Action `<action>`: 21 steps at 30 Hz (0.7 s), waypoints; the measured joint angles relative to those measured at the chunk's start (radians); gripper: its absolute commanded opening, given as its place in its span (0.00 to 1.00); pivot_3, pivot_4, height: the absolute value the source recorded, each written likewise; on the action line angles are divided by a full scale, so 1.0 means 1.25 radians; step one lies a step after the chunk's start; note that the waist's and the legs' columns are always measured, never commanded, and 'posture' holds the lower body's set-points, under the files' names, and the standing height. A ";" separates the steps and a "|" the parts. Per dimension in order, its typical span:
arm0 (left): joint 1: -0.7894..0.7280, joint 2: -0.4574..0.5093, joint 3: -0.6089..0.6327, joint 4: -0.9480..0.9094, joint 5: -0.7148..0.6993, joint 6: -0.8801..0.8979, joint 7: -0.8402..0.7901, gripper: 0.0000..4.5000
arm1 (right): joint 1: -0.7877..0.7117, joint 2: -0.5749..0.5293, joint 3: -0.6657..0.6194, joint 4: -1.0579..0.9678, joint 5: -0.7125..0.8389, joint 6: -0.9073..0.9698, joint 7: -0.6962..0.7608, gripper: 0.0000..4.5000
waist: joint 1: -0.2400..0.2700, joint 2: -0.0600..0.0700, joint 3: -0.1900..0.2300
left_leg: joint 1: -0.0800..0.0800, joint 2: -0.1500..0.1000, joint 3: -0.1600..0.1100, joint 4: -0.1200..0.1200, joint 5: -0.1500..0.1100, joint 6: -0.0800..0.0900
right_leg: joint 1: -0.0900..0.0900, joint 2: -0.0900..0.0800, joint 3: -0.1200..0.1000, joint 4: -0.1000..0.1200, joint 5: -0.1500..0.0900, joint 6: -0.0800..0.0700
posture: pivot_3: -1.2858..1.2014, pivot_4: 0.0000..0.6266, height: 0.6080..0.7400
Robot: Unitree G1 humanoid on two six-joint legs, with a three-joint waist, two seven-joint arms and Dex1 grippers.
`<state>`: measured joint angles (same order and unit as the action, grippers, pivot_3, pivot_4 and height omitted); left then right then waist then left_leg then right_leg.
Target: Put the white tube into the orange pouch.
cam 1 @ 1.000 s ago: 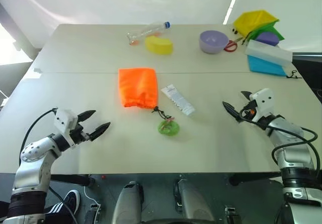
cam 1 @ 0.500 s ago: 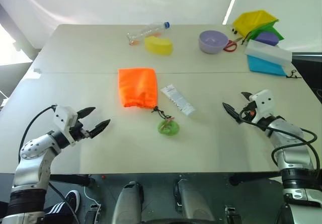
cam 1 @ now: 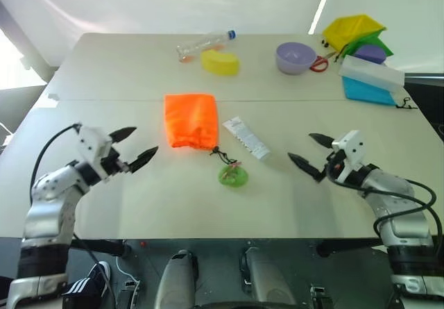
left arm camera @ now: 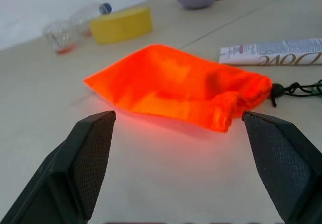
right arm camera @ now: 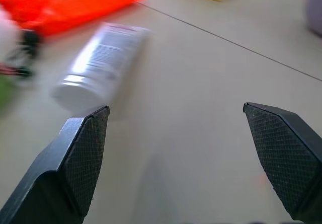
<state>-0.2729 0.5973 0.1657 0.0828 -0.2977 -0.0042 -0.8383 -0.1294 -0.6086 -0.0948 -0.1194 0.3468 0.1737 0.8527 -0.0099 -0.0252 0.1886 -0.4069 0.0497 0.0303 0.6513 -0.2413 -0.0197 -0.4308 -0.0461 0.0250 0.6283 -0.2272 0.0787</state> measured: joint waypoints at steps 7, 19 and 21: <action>-0.064 -0.021 -0.105 0.076 0.136 -0.104 0.036 0.95 | 0.003 0.006 0.073 -0.104 -0.022 0.031 -0.019 0.99 | -0.003 0.000 0.000 | 0.000 0.000 0.000 -0.001 0.000 0.000 | -0.001 0.000 0.000 0.000 0.000 0.000 | 0.52 0.24 1.00; -0.076 -0.032 -0.136 0.144 0.245 -0.181 0.131 0.95 | 0.033 0.018 0.111 -0.176 -0.038 0.051 -0.051 0.99 | -0.001 0.000 0.000 | 0.000 0.000 0.000 -0.001 0.000 0.000 | -0.001 0.000 0.000 0.000 0.000 0.000 | 0.52 0.24 1.00; -0.074 -0.033 -0.144 0.146 0.248 -0.182 0.132 0.95 | 0.034 0.024 0.116 -0.188 -0.038 0.060 -0.058 0.99 | -0.002 0.000 0.000 | 0.000 0.000 0.000 -0.001 0.000 0.000 | -0.001 0.000 0.000 0.000 0.000 0.000 | 0.52 0.24 1.00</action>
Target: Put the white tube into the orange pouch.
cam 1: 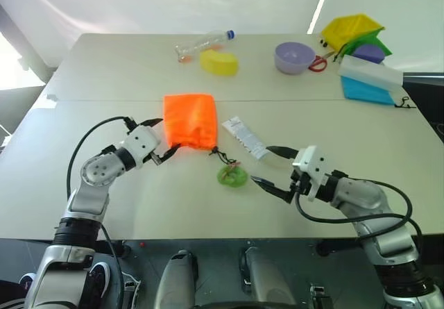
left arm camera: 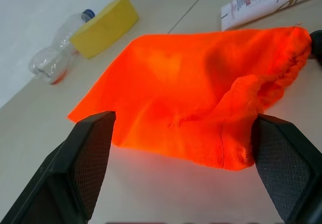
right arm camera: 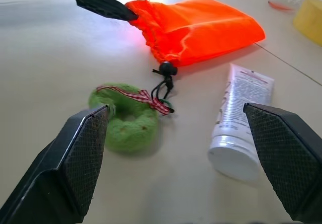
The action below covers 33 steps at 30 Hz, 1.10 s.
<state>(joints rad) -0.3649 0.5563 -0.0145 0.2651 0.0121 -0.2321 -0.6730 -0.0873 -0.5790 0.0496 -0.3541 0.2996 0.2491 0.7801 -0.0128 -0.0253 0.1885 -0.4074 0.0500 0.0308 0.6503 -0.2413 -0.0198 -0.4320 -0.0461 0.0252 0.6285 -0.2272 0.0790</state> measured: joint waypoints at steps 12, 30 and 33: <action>0.014 -0.013 -0.008 0.002 0.002 0.009 0.021 0.01 | 0.000 0.005 0.001 -0.016 0.000 0.023 -0.018 1.00 | 0.000 0.000 0.000 | 0.000 0.000 0.000 0.000 0.000 0.000 | 0.000 0.000 0.000 0.000 0.000 0.000 | 0.52 0.24 1.00; 0.141 0.012 0.063 -0.140 -0.176 0.096 -0.084 0.01 | -0.013 0.008 0.003 -0.012 -0.009 0.021 -0.023 1.00 | -0.002 0.000 0.000 | 0.001 0.000 0.000 0.000 0.000 0.000 | 0.000 0.000 0.000 0.000 0.000 0.000 | 0.52 0.24 1.00; 0.172 0.015 0.060 -0.160 -0.180 0.097 -0.104 0.01 | -0.027 0.009 0.003 0.001 -0.017 0.024 -0.031 1.00 | -0.001 0.000 0.000 | 0.000 0.000 0.000 0.000 0.000 0.000 | 0.000 0.000 0.000 0.000 0.000 0.000 | 0.52 0.24 1.00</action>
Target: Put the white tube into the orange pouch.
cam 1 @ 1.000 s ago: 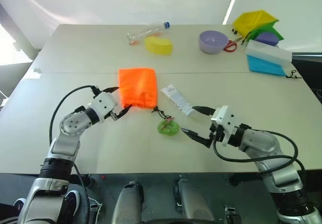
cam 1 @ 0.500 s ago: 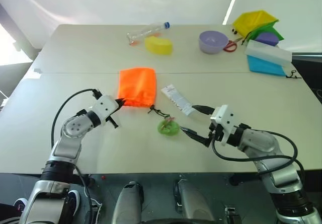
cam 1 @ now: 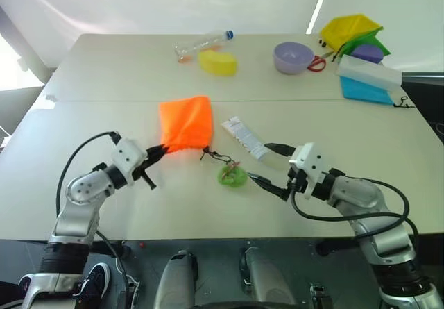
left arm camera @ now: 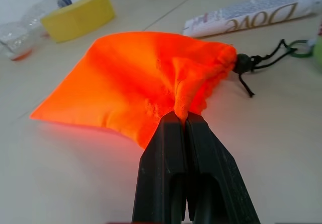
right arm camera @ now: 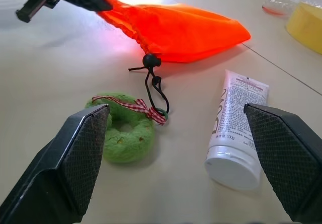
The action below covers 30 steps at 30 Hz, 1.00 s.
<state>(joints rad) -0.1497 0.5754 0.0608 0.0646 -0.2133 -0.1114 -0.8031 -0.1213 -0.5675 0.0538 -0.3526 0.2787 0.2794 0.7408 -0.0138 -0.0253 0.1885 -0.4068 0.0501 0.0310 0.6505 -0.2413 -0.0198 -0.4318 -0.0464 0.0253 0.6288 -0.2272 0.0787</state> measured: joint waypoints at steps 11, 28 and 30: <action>-0.018 -0.001 -0.016 0.017 0.049 -0.030 0.016 0.01 | -0.130 0.067 0.021 0.047 -0.033 0.254 -0.165 1.00 | 0.000 0.000 0.000 | 0.000 0.000 0.000 0.000 0.000 0.000 | -0.001 0.000 0.000 0.000 0.000 0.000 | 0.52 0.24 1.00; -0.026 -0.012 -0.036 -0.001 0.069 -0.034 0.036 0.00 | -0.230 0.098 0.069 0.112 -0.070 0.506 -0.244 0.79 | -0.001 0.000 0.000 | -0.001 0.000 0.000 0.000 0.000 0.000 | -0.001 0.000 0.000 0.000 0.000 0.000 | 0.52 0.24 1.00; -0.026 -0.012 -0.036 -0.005 0.068 -0.027 0.037 0.00 | -0.230 0.118 0.065 0.115 -0.065 0.507 -0.247 0.56 | -0.002 0.000 0.000 | -0.001 0.000 0.000 0.000 0.000 0.000 | -0.001 0.000 0.000 0.000 0.000 0.000 | 0.52 0.24 1.00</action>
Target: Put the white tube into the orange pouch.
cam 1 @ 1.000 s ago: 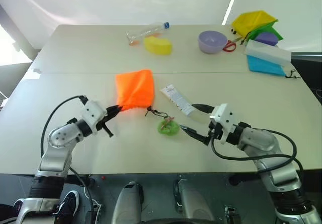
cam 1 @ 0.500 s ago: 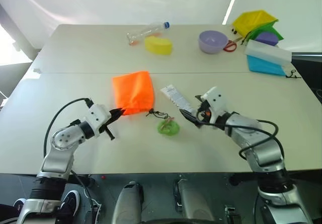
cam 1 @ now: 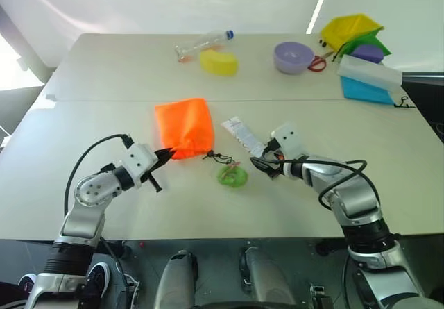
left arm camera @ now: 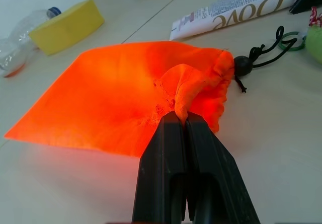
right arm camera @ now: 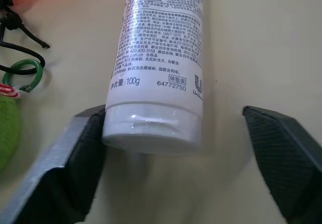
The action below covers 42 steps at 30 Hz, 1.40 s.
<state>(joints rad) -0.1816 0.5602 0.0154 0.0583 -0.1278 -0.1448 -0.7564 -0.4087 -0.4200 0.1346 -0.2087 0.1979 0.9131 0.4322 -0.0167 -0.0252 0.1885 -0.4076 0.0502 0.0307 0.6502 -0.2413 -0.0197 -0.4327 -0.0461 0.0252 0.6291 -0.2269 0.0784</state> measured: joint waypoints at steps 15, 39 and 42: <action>-0.002 -0.005 -0.001 -0.027 -0.002 0.037 0.001 0.00 | 0.068 -0.082 -0.118 -0.194 0.167 0.027 0.144 0.40 | 0.002 0.000 0.000 | -0.001 0.000 0.000 0.000 0.000 0.000 | 0.000 0.000 0.000 -0.001 -0.001 0.001 | 0.52 0.24 1.00; -0.002 0.013 0.001 -0.083 -0.016 0.081 -0.006 0.00 | 0.069 -0.042 0.109 -0.173 0.152 -0.032 0.148 0.40 | 0.002 0.000 0.000 | -0.001 0.000 0.000 0.000 0.000 0.000 | -0.001 0.000 0.000 -0.001 0.000 0.000 | 0.52 0.24 1.00; 0.001 0.013 0.001 -0.084 -0.020 0.095 -0.005 0.00 | 0.067 -0.031 0.099 -0.157 0.148 -0.032 0.131 0.40 | 0.002 0.000 0.000 | -0.001 0.000 0.000 0.000 0.000 0.000 | -0.001 0.000 0.000 -0.001 0.000 0.000 | 0.52 0.24 1.00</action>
<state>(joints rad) -0.1809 0.5768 0.0173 -0.0469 -0.1523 -0.0263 -0.7630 -0.3247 -0.4593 0.2586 -0.4044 0.3832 0.8732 0.5963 -0.0147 -0.0254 0.1885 -0.4087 0.0504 0.0302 0.6500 -0.2413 -0.0197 -0.4339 -0.0464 0.0248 0.6284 -0.2273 0.0784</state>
